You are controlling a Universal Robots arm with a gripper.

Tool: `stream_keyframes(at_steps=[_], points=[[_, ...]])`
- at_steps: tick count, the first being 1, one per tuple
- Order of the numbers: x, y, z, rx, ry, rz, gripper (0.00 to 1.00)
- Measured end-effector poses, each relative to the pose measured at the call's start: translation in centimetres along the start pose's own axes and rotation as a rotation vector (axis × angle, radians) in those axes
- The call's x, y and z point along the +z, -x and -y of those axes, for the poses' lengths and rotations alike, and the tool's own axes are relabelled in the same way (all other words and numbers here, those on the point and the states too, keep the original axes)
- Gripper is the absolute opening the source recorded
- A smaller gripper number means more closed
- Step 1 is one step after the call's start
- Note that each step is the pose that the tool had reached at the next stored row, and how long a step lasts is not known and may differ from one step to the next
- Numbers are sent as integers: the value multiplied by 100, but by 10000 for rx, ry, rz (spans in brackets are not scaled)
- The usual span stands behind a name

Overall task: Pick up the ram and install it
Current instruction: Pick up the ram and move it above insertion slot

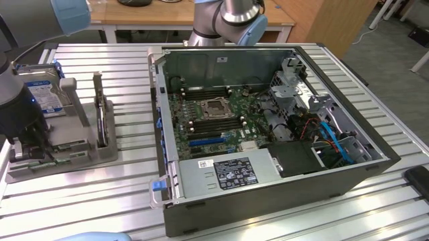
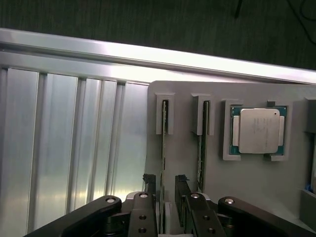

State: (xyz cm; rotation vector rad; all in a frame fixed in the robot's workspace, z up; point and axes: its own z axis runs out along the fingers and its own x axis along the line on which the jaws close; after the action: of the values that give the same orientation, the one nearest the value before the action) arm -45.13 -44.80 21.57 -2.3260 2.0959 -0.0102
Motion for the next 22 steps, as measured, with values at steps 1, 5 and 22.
stream_keyframes(at_steps=[1, 5, 22], points=[[7, 0, 0, 0, -8, -1, 30], [31, 0, 0, 0, -33, -4, 30], [97, 2, -18, 0, -89, -10, 30]])
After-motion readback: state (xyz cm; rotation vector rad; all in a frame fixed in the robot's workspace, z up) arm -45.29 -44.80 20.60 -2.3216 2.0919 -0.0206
